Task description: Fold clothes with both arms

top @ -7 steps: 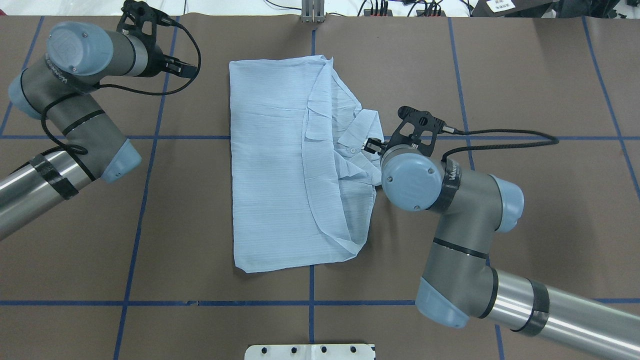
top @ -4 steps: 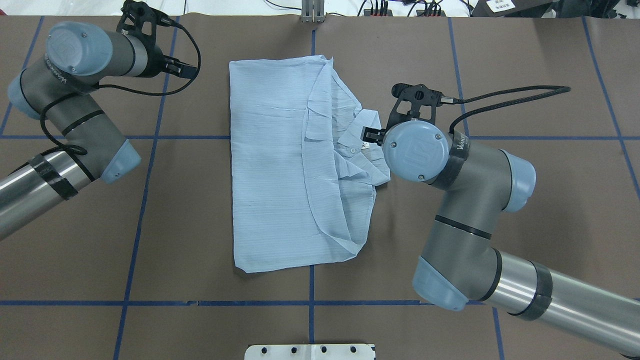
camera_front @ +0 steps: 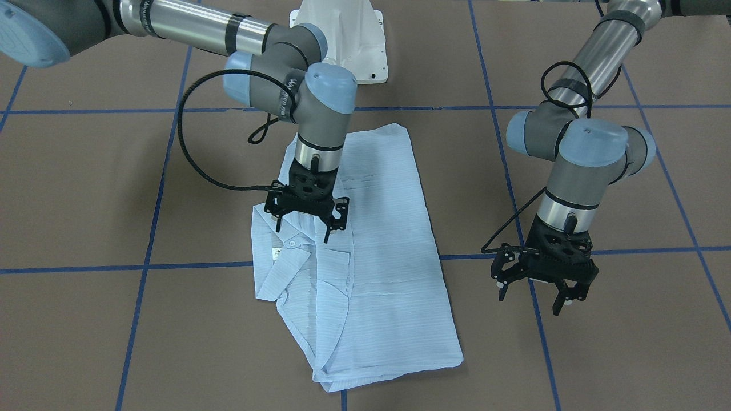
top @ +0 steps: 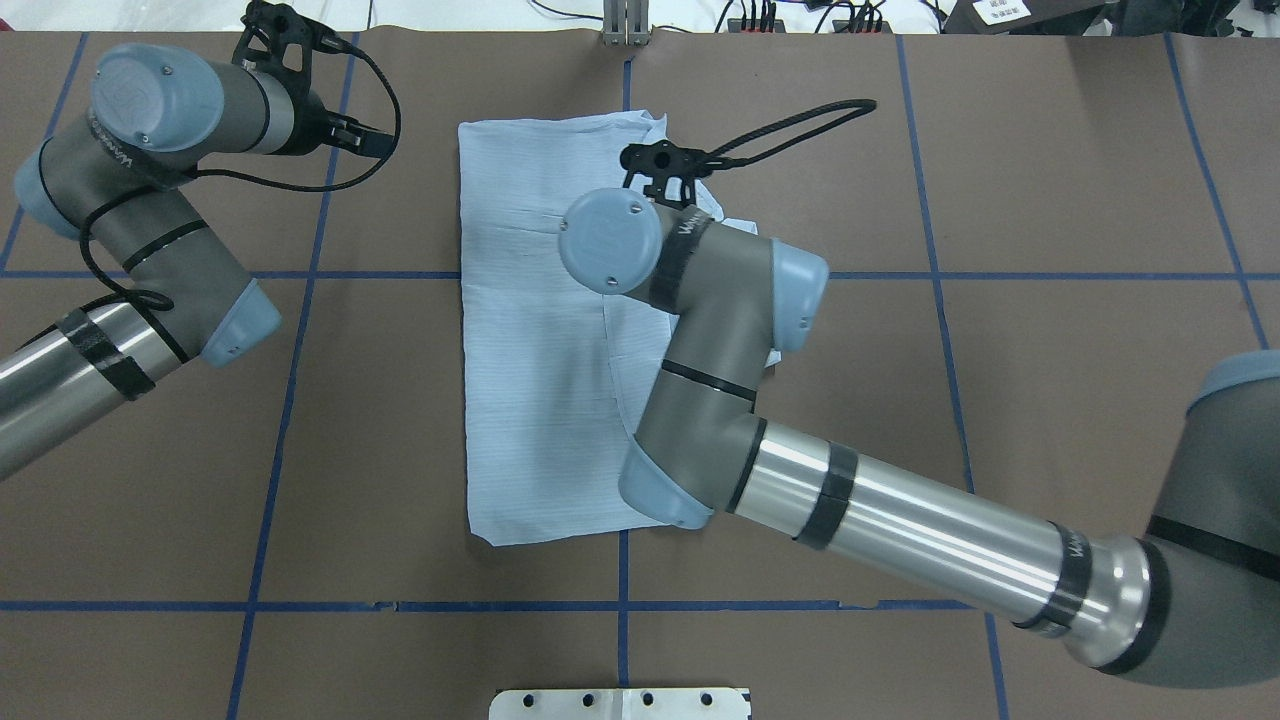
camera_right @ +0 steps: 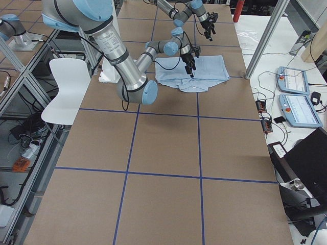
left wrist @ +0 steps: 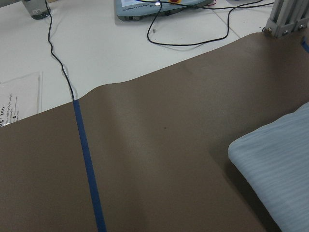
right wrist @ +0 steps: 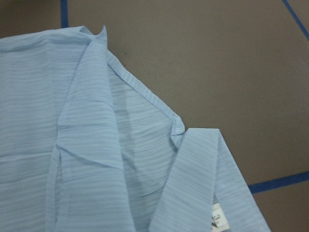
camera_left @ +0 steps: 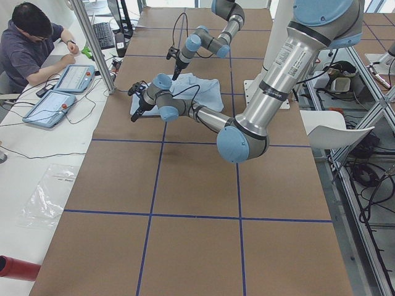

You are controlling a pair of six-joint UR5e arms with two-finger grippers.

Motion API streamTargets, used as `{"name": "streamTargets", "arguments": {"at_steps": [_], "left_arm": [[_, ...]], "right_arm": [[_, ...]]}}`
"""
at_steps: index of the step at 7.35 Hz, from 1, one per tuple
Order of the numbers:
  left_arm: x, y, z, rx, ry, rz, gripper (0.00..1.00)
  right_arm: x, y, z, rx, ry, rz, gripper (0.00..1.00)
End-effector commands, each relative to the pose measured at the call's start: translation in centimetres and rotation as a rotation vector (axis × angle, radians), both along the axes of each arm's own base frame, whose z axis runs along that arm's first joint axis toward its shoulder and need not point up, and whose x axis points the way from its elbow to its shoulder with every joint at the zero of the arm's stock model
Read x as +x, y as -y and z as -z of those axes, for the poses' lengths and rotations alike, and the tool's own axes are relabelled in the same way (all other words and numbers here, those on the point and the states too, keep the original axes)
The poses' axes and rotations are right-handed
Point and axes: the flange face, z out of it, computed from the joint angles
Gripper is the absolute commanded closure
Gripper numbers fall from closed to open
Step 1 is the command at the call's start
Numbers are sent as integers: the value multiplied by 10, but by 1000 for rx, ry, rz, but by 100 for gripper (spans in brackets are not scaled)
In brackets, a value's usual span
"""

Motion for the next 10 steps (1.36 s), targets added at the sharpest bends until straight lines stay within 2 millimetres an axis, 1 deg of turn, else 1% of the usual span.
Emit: {"name": "streamTargets", "arguments": {"at_steps": [1, 2, 4, 7, 9, 10], "left_arm": [[0, 0, 0, 1, -1, -1, 0], [1, 0, 0, 1, -1, -1, 0], [0, 0, 0, 2, -2, -1, 0], [1, -1, 1, 3, -5, -1, 0], [2, -1, 0, 3, -5, -3, 0], [2, -1, 0, 2, -6, -2, 0]], "right_arm": [[-57, -4, 27, -23, -52, 54, 0], [-71, -20, 23, -25, -60, 80, 0], [-82, -29, 15, -23, -85, 110, 0], [-87, -26, 0, -5, -170, 192, 0], [-83, -26, 8, -7, -239, 252, 0], [-80, -23, 8, 0, -253, 272, 0]]}}
